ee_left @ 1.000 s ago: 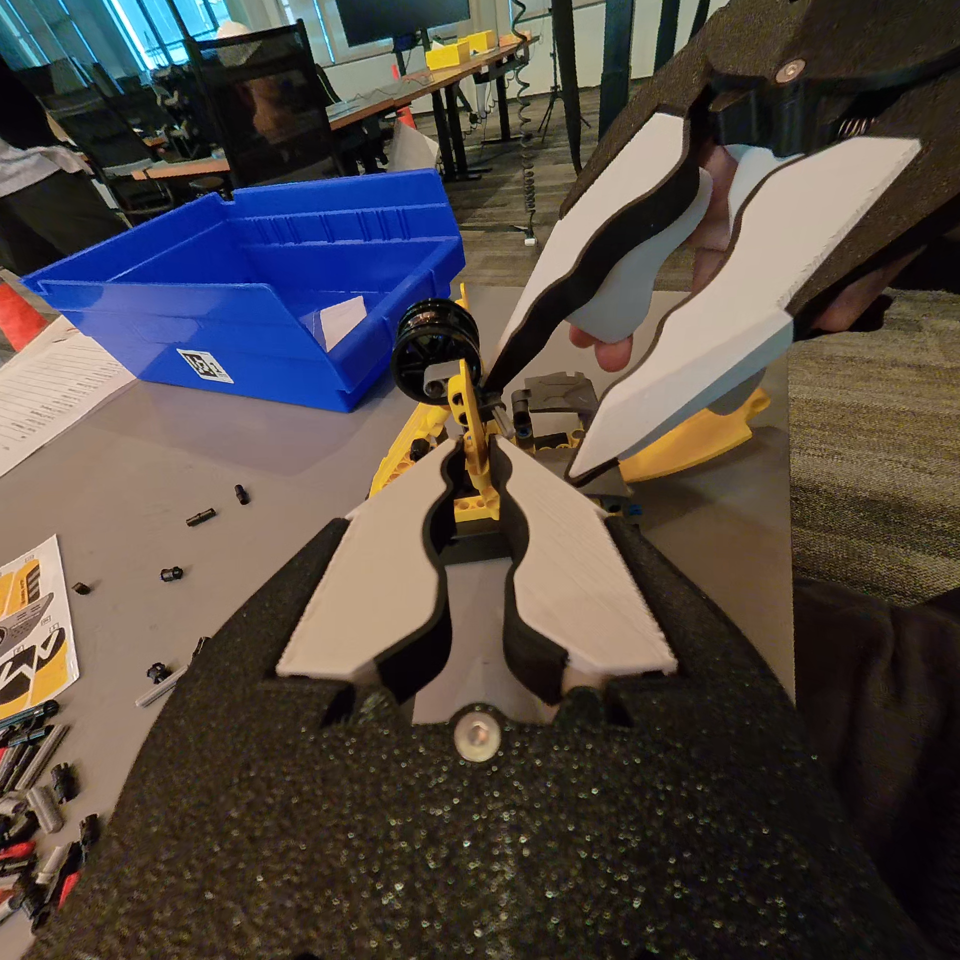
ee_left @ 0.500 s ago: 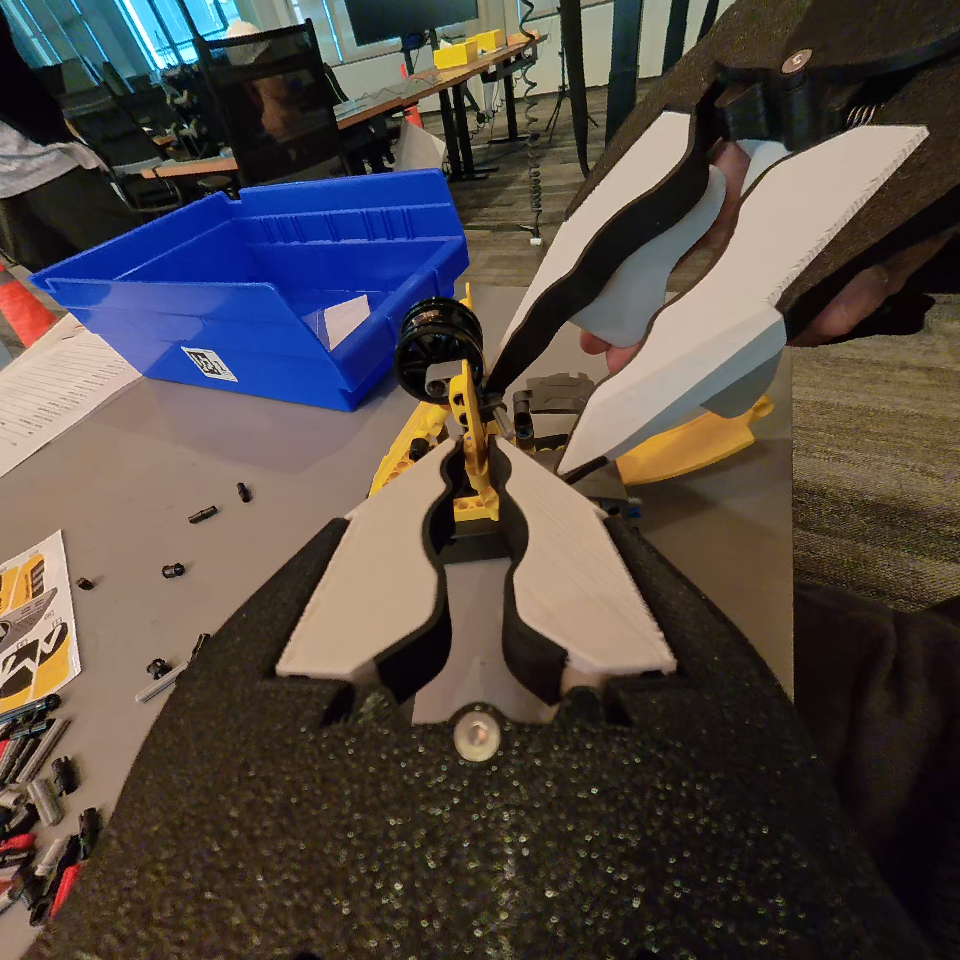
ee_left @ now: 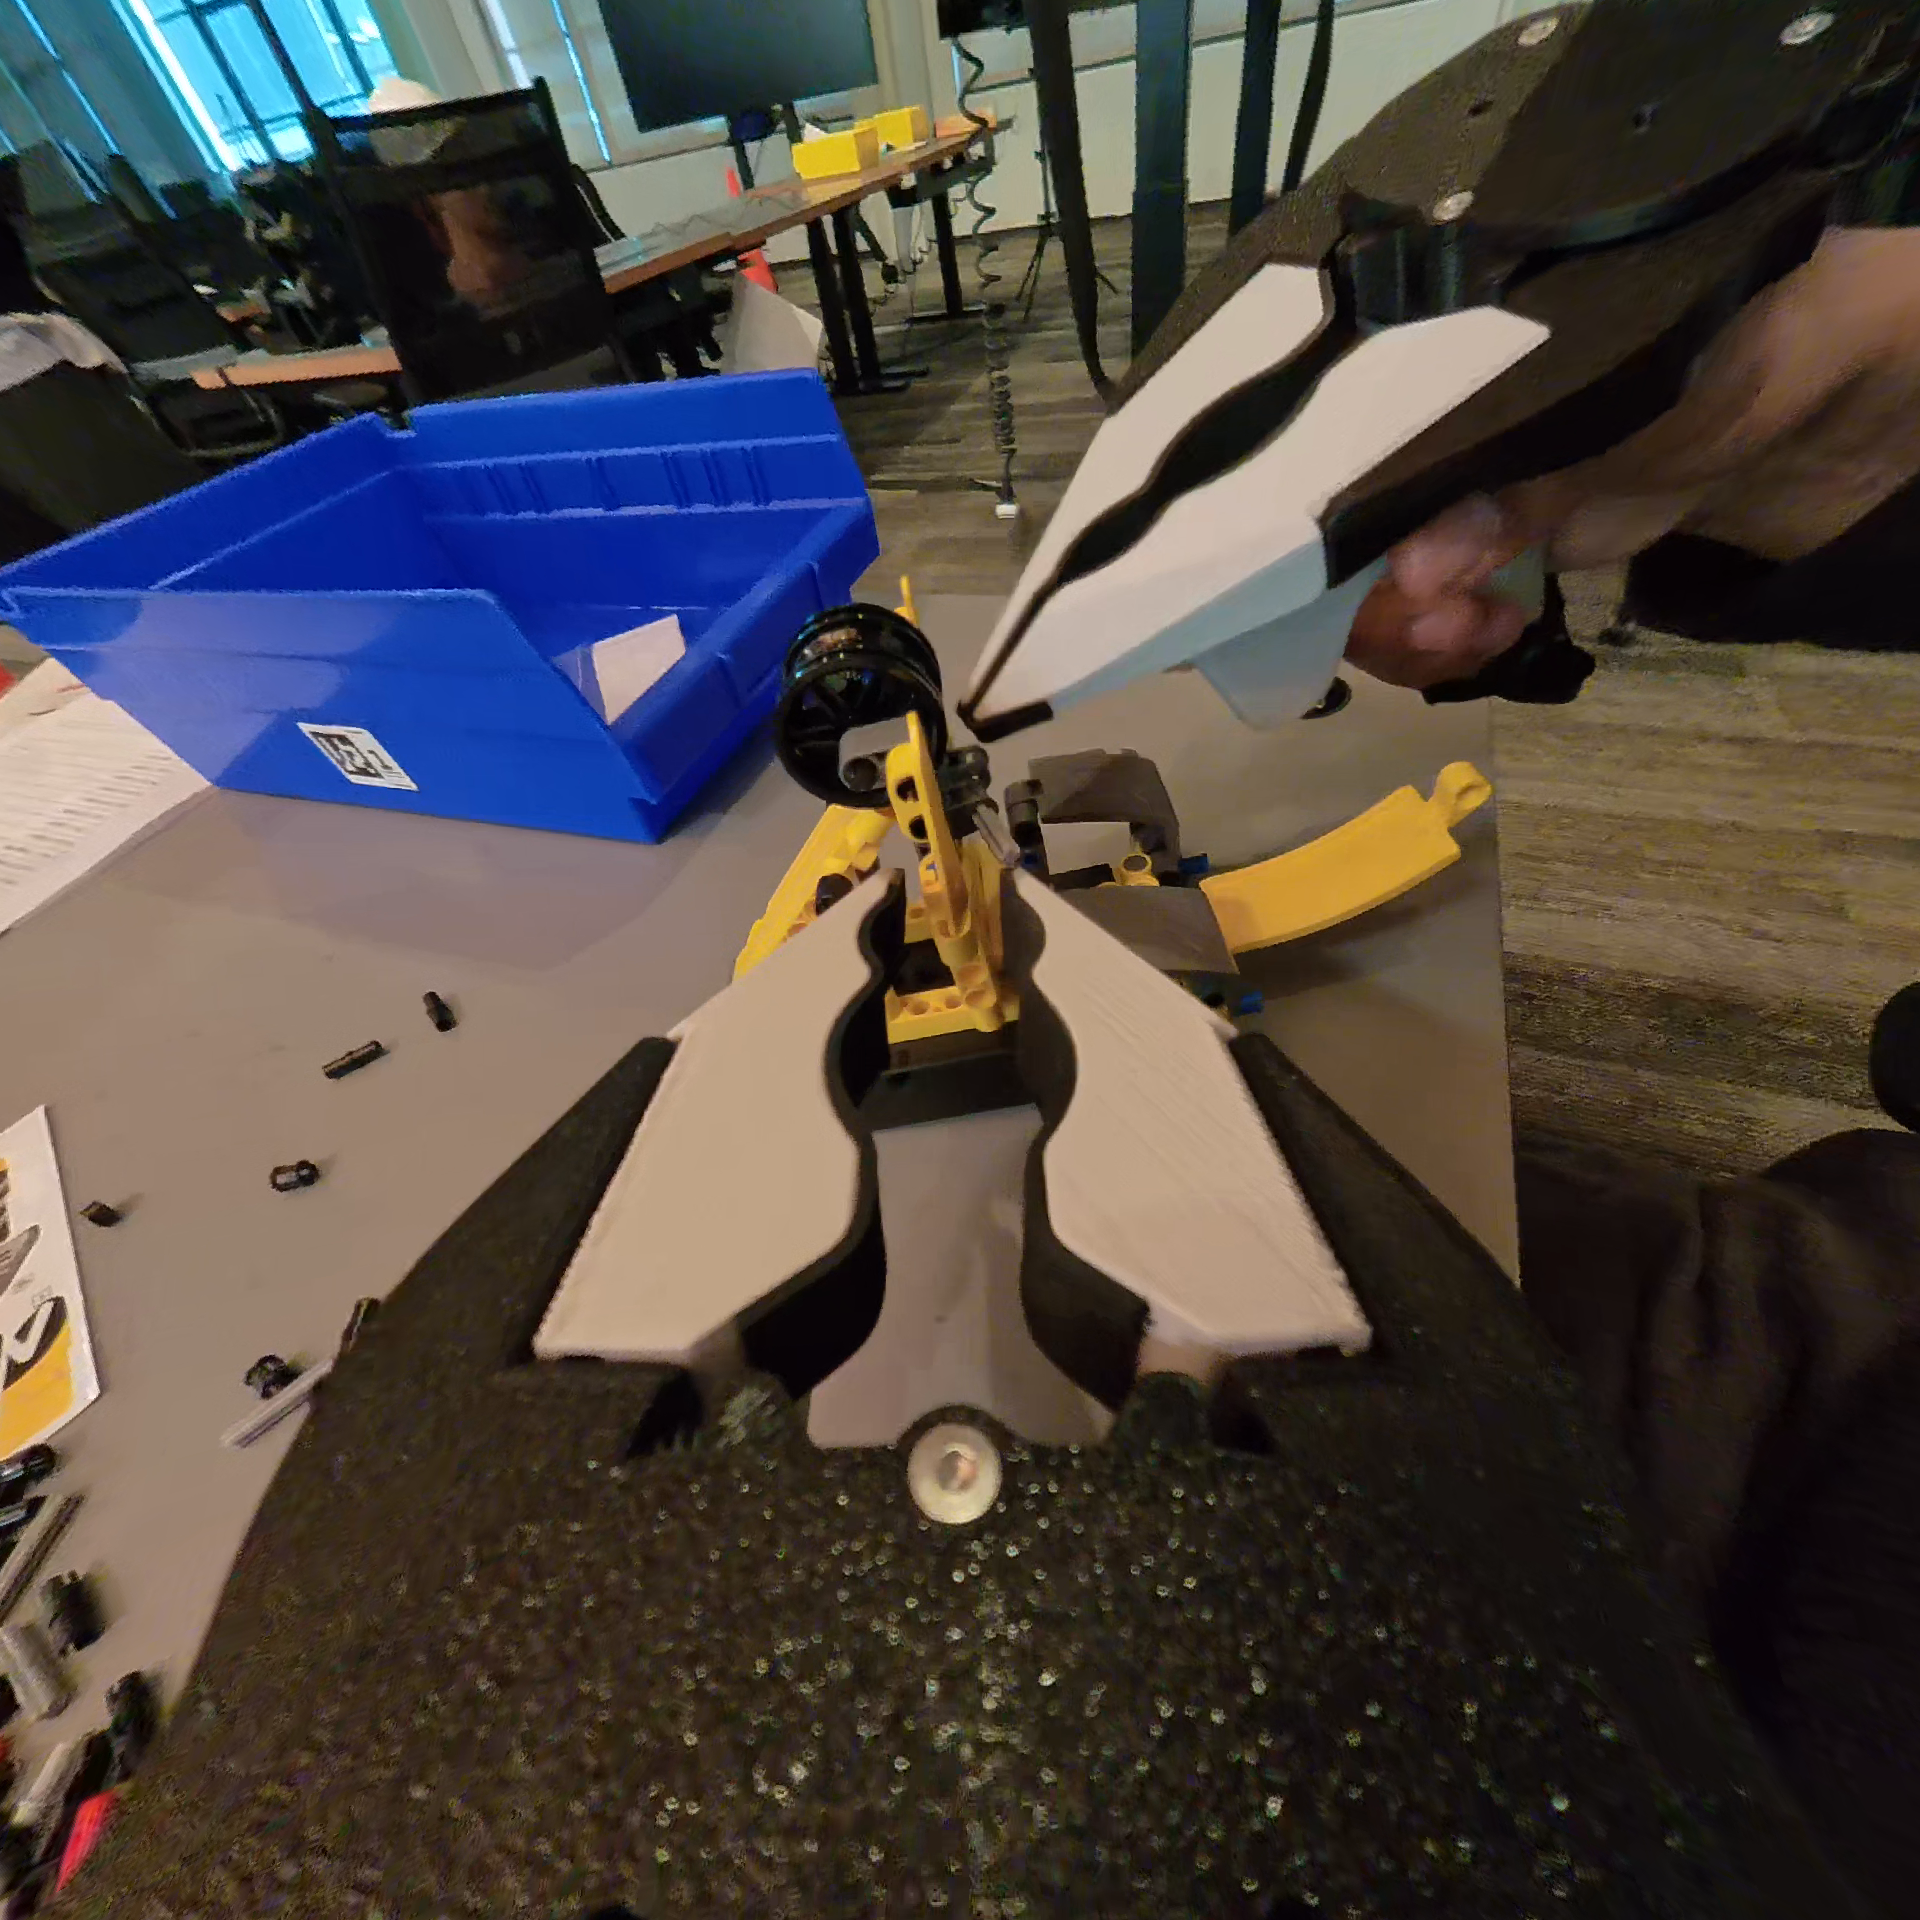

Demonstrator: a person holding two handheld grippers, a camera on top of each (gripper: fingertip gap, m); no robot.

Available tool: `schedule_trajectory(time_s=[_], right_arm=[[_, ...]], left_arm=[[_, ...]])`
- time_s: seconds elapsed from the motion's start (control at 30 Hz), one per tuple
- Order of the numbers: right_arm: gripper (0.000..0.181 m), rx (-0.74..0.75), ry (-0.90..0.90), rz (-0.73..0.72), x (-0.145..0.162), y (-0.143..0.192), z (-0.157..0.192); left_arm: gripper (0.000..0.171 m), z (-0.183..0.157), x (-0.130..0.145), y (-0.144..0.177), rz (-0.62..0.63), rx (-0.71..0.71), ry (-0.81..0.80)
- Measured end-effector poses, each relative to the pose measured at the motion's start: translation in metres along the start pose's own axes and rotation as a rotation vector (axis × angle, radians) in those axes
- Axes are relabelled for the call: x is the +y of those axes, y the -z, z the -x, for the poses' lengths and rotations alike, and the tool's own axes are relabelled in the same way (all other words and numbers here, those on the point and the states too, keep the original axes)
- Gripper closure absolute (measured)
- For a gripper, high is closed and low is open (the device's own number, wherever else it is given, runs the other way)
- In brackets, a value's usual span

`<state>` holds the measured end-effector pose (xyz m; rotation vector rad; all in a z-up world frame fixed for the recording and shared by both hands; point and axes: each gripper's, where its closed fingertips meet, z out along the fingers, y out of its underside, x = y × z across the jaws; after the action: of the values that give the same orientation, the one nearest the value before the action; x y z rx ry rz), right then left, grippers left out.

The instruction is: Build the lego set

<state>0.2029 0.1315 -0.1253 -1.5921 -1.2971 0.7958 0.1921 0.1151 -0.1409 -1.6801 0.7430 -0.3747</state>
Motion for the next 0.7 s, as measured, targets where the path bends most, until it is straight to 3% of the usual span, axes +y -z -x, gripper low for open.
schedule_trajectory(time_s=[0.27,0.4,0.7], right_arm=[[0.181,-0.033,0.025,-0.030,0.001,-0.011,0.005],[0.181,-0.061,-0.024,-0.030,0.000,-0.013,0.004],[0.180,-0.111,-0.080,0.016,0.002,-0.016,0.003]], left_arm=[[0.154,-0.003,0.010,-0.009,0.083,-0.002,-0.030],[0.163,-0.002,0.010,-0.009,0.079,0.002,-0.015],[0.163,-0.002,0.010,-0.010,0.083,0.028,0.020]])
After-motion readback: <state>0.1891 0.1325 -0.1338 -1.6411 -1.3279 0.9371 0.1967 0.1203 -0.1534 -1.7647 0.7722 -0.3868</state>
